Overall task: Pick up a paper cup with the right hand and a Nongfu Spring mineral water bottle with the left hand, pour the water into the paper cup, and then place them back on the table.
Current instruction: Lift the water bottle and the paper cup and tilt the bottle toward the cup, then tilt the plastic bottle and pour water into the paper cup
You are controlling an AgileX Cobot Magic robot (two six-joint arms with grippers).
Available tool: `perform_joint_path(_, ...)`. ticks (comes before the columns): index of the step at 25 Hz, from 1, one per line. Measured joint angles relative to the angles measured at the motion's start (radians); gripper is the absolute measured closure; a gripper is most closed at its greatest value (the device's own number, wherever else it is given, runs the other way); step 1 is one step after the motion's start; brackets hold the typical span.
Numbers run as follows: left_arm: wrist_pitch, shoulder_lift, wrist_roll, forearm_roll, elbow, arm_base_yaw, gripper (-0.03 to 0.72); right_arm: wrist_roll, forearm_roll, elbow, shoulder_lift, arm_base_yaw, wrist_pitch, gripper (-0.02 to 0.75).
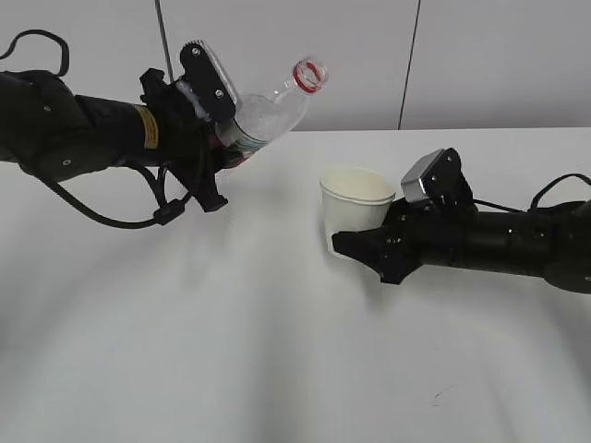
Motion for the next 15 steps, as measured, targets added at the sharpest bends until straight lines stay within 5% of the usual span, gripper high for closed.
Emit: perform_joint_path(15, 0.162, 0.000, 0.008, 0.192, -0.112, 0.000, 0.380, 0.266, -0.254, -0.173, 0.000, 0.000, 0.048, 0.300)
